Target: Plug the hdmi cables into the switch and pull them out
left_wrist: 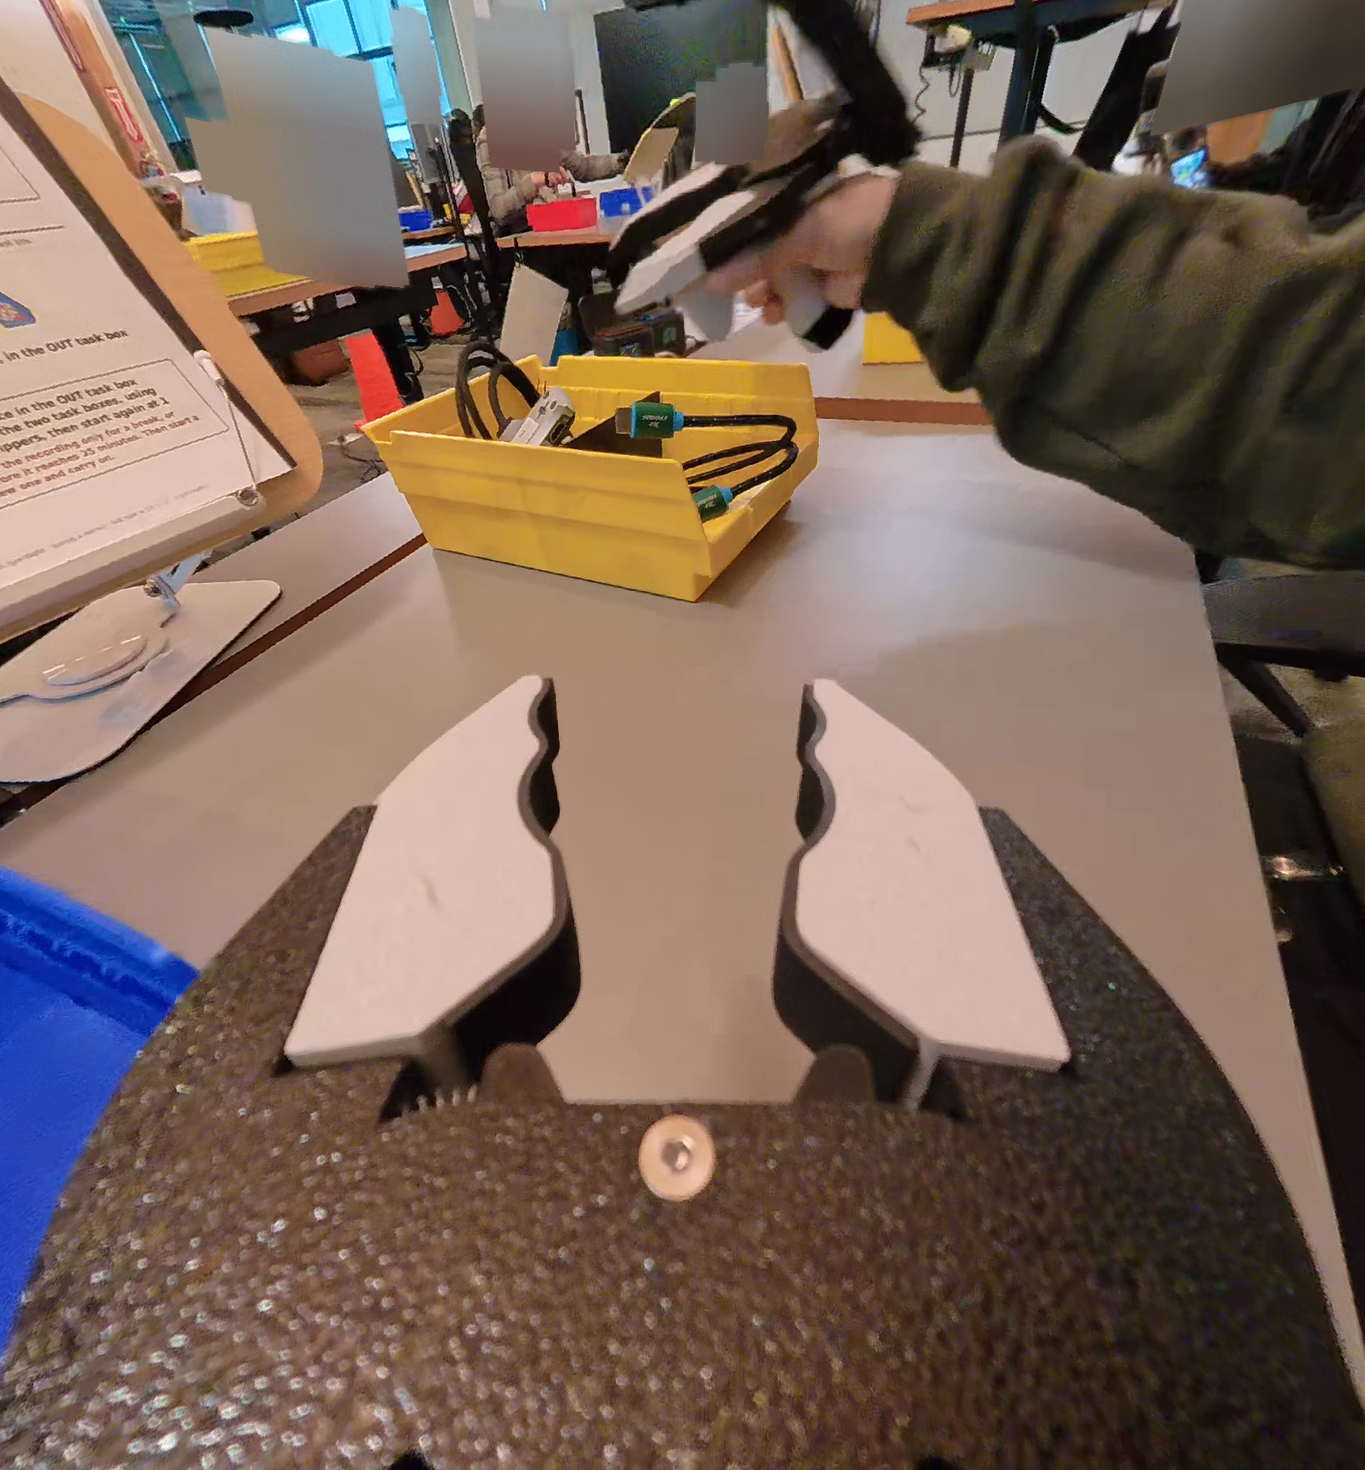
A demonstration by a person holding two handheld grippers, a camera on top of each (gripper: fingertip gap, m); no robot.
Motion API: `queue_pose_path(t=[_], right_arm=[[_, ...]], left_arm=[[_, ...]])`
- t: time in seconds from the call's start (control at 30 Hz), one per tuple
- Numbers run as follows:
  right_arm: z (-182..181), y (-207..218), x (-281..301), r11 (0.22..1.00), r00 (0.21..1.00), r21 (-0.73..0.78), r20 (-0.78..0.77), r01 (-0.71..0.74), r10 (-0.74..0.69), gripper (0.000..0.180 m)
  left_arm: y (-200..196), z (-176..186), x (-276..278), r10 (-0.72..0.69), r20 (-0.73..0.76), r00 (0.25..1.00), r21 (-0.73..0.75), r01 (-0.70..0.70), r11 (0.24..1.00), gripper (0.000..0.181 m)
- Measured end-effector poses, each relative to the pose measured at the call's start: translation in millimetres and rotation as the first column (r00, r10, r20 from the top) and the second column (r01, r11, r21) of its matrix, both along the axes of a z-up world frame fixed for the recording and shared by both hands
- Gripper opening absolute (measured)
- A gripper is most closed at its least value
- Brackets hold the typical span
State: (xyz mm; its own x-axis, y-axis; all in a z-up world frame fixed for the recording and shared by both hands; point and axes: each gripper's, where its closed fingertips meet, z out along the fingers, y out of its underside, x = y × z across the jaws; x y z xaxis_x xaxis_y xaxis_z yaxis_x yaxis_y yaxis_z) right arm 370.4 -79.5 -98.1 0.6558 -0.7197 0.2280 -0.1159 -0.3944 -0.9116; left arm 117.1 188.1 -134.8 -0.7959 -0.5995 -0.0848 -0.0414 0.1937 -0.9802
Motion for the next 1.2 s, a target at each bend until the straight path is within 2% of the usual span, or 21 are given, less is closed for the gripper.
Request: queue_pose_path(t=[0.13,0.23,0.33,0.53,0.67,0.77,0.87,0.97,1.07,1.2], right_arm=[[6.3,-31.9,-63.3,0.981,0.995,0.186,0.063,0.061,-0.074,0.079],[3.6,-64.9,-87.6,0.960,0.975,0.214,0.083,0.183,-0.205,0.079],[2.9,-92.5,-93.6,0.925,0.946,0.244,0.069,0.293,-0.318,0.078],[7.2,-100.7,-101.0,0.924,0.956,0.279,0.056,0.261,-0.288,0.077],[7.6,-107.8,-101.2,0.919,0.958,0.298,0.045,0.256,-0.282,0.075],[11.3,-108.6,-103.1,0.911,0.968,0.346,0.029,0.226,-0.251,0.074],[11.7,-114.9,-102.0,0.902,0.964,0.362,0.030,0.235,-0.263,0.072],[6.2,-116.7,-100.3,0.906,0.967,0.352,0.012,0.236,-0.256,0.071],[2.1,-116.3,-98.9,0.913,0.969,0.335,0.001,0.233,-0.248,0.071],[3.5,-116.5,-103.2,0.929,0.974,0.303,0.008,0.213,-0.225,0.071]], left_arm=[[-15.9,-8.0,19.2,0.127,-0.052,0.991,-0.003,-0.127,0.992,0.059],[-38.7,-15.2,39.8,0.246,-0.143,0.959,-0.059,-0.257,0.965,0.059],[-77.7,-25.0,62.2,0.299,-0.244,0.923,-0.052,-0.321,0.946,0.064],[-161.4,-35.1,107.5,0.372,-0.348,0.860,0.175,-0.330,0.928,0.088],[-186.2,-41.0,147.1,0.455,-0.341,0.823,0.296,-0.365,0.883,0.087],[-190.5,-53.9,176.6,0.531,-0.336,0.778,0.382,-0.403,0.832,0.078],[-189.7,-65.8,197.8,0.592,-0.342,0.729,0.430,-0.439,0.789,0.055],[-198.6,-75.0,209.7,0.595,-0.388,0.704,0.433,-0.430,0.792,0.032],[-203.7,-92.3,215.8,0.610,-0.419,0.673,0.489,-0.399,0.776,0.031],[-189.4,-93.8,230.2,0.662,-0.401,0.634,0.506,-0.449,0.736,0.017]])
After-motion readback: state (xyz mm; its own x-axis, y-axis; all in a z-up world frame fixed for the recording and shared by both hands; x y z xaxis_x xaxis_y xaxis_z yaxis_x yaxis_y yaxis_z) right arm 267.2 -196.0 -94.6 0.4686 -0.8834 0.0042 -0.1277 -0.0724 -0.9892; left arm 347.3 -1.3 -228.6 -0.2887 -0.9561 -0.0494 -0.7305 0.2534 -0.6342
